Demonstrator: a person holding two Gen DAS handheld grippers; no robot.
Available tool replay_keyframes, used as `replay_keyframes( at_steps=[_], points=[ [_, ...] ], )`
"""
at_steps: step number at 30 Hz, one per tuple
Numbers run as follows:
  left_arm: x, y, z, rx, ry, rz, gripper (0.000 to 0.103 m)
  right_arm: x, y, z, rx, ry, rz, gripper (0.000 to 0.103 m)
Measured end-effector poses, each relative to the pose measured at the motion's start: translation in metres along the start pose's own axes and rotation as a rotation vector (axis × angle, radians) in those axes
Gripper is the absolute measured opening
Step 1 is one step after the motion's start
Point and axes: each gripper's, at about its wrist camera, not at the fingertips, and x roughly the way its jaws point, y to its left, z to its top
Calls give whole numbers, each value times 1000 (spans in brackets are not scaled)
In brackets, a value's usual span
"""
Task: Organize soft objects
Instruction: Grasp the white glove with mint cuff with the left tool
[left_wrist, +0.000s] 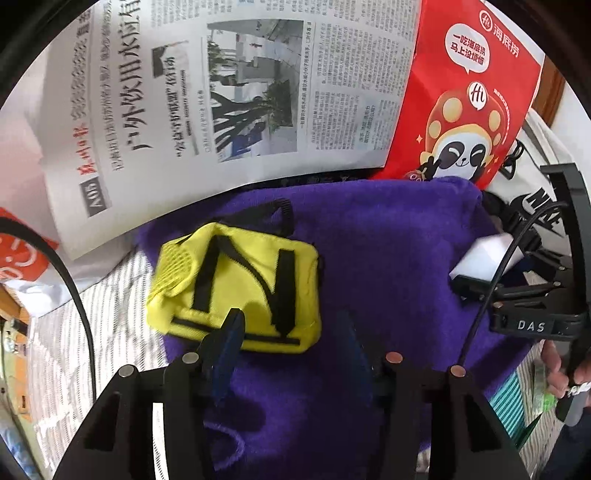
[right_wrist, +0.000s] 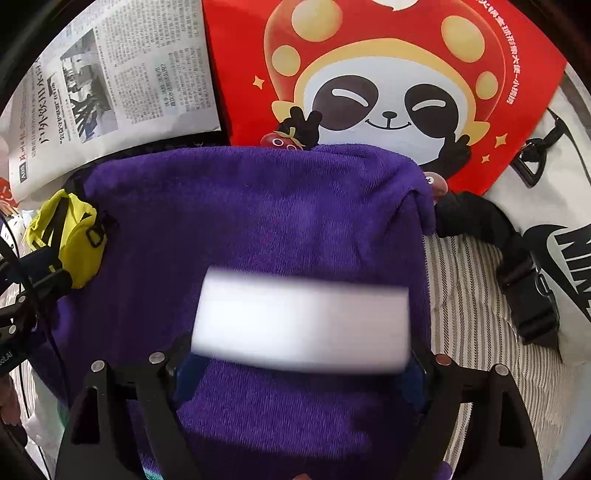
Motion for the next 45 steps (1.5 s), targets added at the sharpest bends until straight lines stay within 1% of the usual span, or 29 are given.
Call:
replay_keyframes(
  at_steps=[2, 5, 9, 11, 16, 19, 21, 22, 23, 26, 28, 34, 40, 43, 45],
  points=[
    [-6, 3, -3, -2, 1, 6, 51, -4, 0, -1, 4, -11, -3, 89],
    [-18, 6, -6, -10, -3, 8, 51, -14, 1, -1, 6, -25, 0, 89],
    [-35, 11, -12, -8, -14, 9, 51, -32, -3, 1, 40, -60, 43, 89],
    [-44, 12, -14, -7, -20, 13, 51, -44, -5, 0, 56, -84, 48, 89],
    [-70, 16, -21, -6, -45, 17, 51, -73, -8, -8, 64, -125, 64, 89],
    [-88, 17, -30, -2, -60, 21, 51, -97, -16, -28, 69, -141, 49, 89],
    [-99, 17, -38, 5, -64, 22, 51, -106, -25, -35, 75, -142, 56, 89],
    [-104, 16, -42, 10, -66, 25, 51, -114, -26, -46, 85, -145, 63, 89],
    [-108, 15, -46, 12, -69, 25, 51, -116, -27, -48, 91, -147, 69, 89],
    [-116, 11, -63, 14, -67, 6, 51, -127, -22, -69, 103, -155, 90, 89],
    [-118, 10, -78, 10, -58, -2, 55, -138, -21, -86, 109, -154, 94, 89],
    [-102, 10, -120, -12, 6, -35, 55, -154, -6, -128, 90, -145, 106, 89],
    [-79, 7, -138, 4, 59, -35, 55, -154, 0, -164, 100, -106, 117, 89],
    [-74, 4, -143, 5, 57, -56, 55, -151, -1, -176, 98, -86, 109, 89],
    [-72, 2, -146, 9, 56, -51, 55, -149, -3, -182, 99, -70, 99, 89]
  ],
)
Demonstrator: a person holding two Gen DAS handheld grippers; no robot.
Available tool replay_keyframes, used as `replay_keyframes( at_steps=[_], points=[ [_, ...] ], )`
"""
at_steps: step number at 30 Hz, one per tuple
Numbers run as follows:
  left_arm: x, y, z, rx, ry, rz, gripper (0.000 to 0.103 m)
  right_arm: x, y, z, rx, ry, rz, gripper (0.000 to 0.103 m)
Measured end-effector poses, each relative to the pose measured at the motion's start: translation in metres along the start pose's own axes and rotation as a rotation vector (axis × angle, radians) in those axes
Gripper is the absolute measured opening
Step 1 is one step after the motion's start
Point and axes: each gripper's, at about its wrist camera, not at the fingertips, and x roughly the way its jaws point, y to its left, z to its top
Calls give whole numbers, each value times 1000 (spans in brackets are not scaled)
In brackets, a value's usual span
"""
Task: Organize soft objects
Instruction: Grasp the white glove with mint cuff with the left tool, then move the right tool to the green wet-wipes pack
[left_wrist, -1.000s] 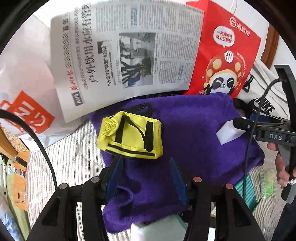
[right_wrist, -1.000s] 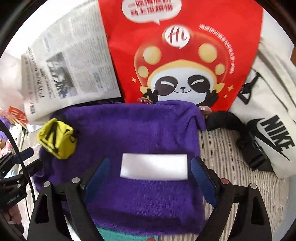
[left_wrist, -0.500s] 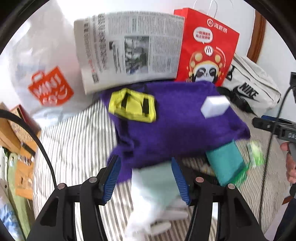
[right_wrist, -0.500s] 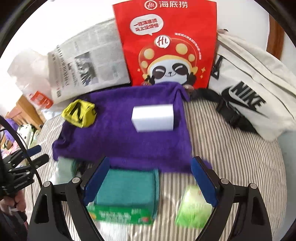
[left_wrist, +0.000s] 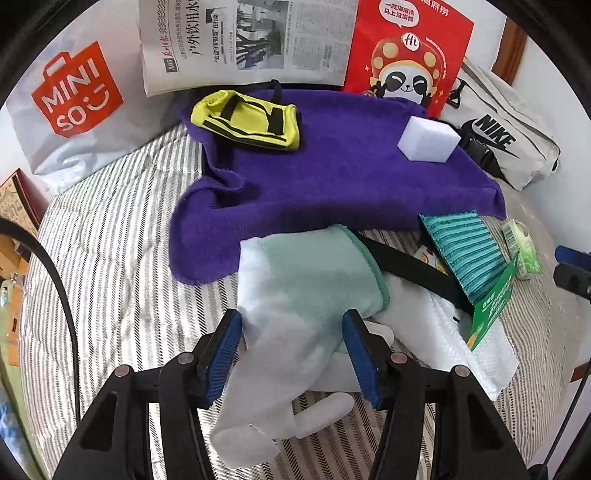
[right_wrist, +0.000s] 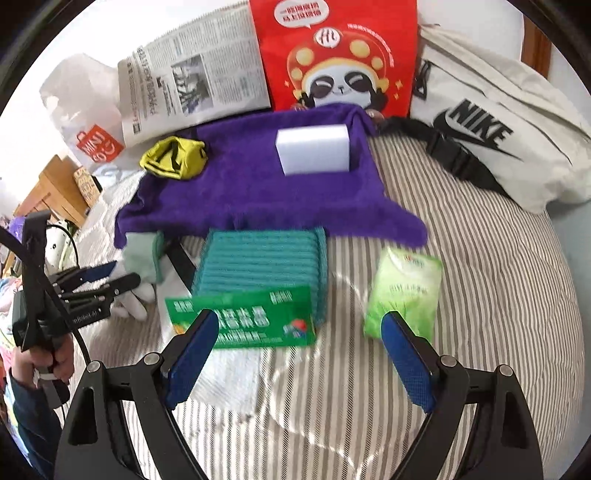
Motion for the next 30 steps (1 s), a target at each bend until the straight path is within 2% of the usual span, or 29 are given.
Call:
replay_keyframes(
  at_steps=[5, 7, 9, 18, 20, 21, 22, 24, 26, 30],
  points=[
    [7, -6, -8, 14, -21, 17, 60, 3, -10, -6, 39, 6, 4, 89],
    [8, -7, -8, 20, -22, 29, 69, 4, -12, -7, 47, 7, 6, 89],
    [9, -6, -9, 16, -27, 47, 74, 5, -13, -6, 47, 6, 5, 89],
    [6, -5, -16, 1, -95, 49, 76, 11, -8, -5, 22, 0, 7, 89],
    [5, -4, -16, -6, -102, 47, 72, 14, -6, -6, 8, 1, 17, 89],
    [4, -5, -17, 0, -105, 43, 59, 15, -4, -6, -1, 2, 22, 89],
    [3, -6, -17, 14, -110, 32, 40, 17, -2, -6, -10, 4, 26, 89],
    [0, -10, -16, 37, -100, 4, 25, 18, 4, -6, -42, -1, 40, 89],
    [-1, -13, -16, 53, -86, -19, 25, 18, 11, -4, -78, -5, 52, 89],
    [-1, -16, -16, 56, -90, -9, 23, 30, 20, 0, -122, 5, 55, 89]
  ],
)
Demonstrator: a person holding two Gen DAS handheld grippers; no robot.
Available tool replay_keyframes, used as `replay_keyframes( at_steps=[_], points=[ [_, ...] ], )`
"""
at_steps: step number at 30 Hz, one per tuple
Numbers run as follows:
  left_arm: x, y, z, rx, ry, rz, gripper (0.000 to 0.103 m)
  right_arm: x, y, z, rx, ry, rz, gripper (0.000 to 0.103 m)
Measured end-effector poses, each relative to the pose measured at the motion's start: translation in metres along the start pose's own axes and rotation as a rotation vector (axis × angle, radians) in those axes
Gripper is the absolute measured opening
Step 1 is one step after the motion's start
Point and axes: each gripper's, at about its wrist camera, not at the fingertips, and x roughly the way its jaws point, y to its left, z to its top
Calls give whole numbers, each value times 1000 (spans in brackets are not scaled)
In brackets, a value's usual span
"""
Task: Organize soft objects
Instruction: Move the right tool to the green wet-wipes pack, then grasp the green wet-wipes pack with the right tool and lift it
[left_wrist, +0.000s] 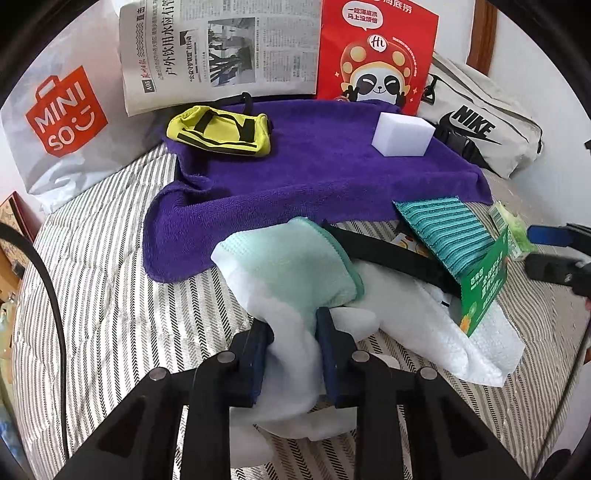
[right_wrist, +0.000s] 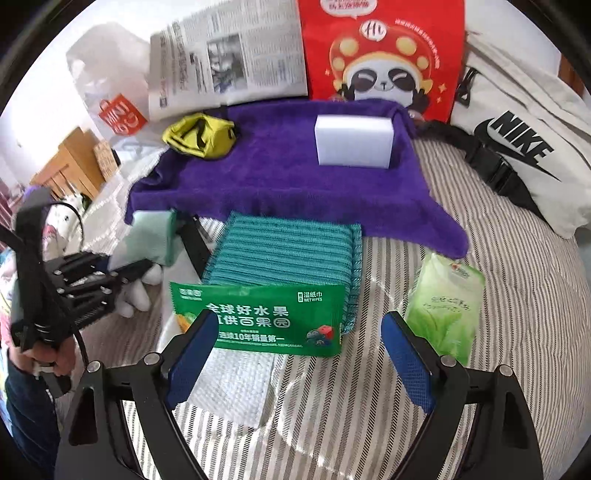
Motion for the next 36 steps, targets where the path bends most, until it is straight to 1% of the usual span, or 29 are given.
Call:
replay_keyframes(
  at_steps=[3, 5, 6, 8, 10, 13, 15, 16, 18, 19, 21, 22, 23, 24, 28, 31, 32, 34, 35, 36],
  points=[
    [-1, 2, 0, -21, 1, -31, 21, 8, 0, -1, 7, 14, 9, 89],
    [-1, 3, -1, -25, -2, -32, 21, 13, 0, -1, 22, 15, 49, 89],
    [-1, 2, -1, -20, -1, -30, 21, 16, 1, -1, 24, 22, 55, 89],
    [-1, 2, -1, -13, 3, -27, 21, 22, 1, -1, 14, 15, 51, 89],
    [-1, 1, 0, -6, 6, -26, 21, 29, 1, 1, 17, 25, 28, 89],
    [-1, 1, 0, -3, 4, -29, 21, 39, -2, 2, 40, 37, 75, 89],
    [-1, 2, -1, -10, 5, -36, 21, 41, -3, 1, 47, 25, 94, 89],
    [0, 3, 0, -14, 5, -40, 21, 39, -3, 0, 38, 13, 95, 87],
    [0, 3, 0, -17, 8, -42, 21, 31, -3, -4, 19, -20, 93, 72],
    [0, 2, 0, -14, 9, -40, 21, 27, -4, -6, 10, -27, 93, 68],
    [0, 2, 0, -8, 10, -34, 21, 18, -7, -10, 4, -36, 111, 53],
    [0, 1, 0, -4, 10, -30, 21, 15, -10, -12, 7, -37, 128, 51],
    [0, 0, 0, -3, 11, -28, 21, 11, -11, -14, 9, -31, 150, 45],
    [0, 0, 0, -3, 11, -28, 21, 8, -11, -16, 1, -26, 163, 42],
    [0, 1, -1, -10, 9, -32, 22, -1, -4, -22, -52, -26, 164, 40],
    [0, 1, -1, -9, 10, -28, 22, 2, 3, -28, -85, 10, 166, 41],
    [0, 1, -1, -10, 10, -27, 22, 5, 3, -30, -79, 27, 166, 43],
    [0, 0, -1, -8, 11, -24, 22, 13, 1, -36, -55, 72, 181, 43],
    [0, 0, -1, -8, 11, -26, 22, 16, 0, -39, -37, 85, 186, 43],
    [0, 0, -1, -8, 11, -27, 22, 15, -1, -40, -30, 79, 190, 43]
  ],
)
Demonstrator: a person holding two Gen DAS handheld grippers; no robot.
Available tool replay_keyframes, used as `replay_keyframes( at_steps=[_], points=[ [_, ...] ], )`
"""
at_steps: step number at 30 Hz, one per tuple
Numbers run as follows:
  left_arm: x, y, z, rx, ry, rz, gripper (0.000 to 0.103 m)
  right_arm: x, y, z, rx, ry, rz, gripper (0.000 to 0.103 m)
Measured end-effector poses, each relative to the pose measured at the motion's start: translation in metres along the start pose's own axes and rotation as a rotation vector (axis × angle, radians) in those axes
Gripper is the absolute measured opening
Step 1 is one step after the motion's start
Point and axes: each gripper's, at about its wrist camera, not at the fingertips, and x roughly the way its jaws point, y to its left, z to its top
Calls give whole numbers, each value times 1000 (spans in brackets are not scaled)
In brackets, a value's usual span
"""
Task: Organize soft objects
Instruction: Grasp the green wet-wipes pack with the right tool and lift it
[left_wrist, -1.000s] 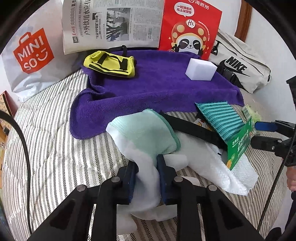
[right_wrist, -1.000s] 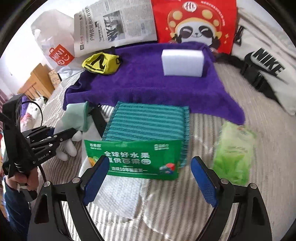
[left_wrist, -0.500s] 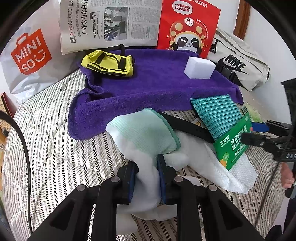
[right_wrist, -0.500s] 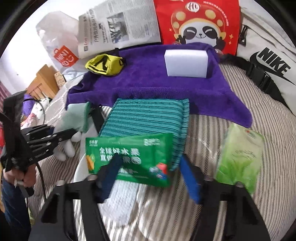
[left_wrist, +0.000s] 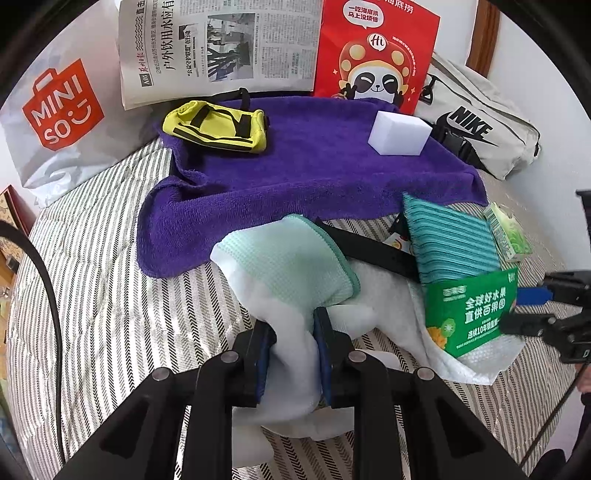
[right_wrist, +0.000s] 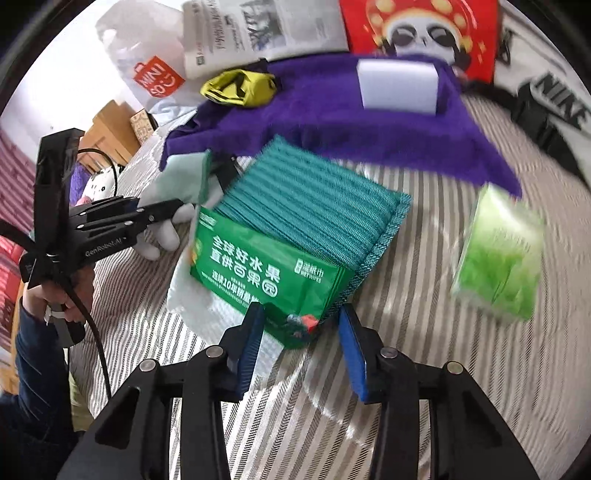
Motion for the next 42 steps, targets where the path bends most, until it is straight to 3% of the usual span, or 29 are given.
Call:
replay_keyframes(
  at_steps=[7, 12, 15, 28, 31, 33, 42],
  points=[
    [0, -1, 0, 4, 3, 6, 22, -5, -1, -10, 23, 21, 62, 43],
    [0, -1, -1, 1, 0, 4, 22, -15, -3, -13, 0, 11, 38, 42],
    [0, -1, -1, 5, 0, 1, 22, -17, -5, -10, 18, 13, 71, 23],
    [-1, -1, -1, 0, 1, 2, 22, -18, 24, 4, -46, -43, 224, 22],
    [-1, -1, -1, 0, 3, 0, 22, -6, 29, 10, -38, -26, 219, 21],
    [-1, -1, -1, 1, 5, -2, 22, 2, 33, 13, -46, -17, 221, 9],
    [-1, -1, -1, 1, 5, 0, 23, 11, 37, 1, -89, 33, 151, 7]
  ],
)
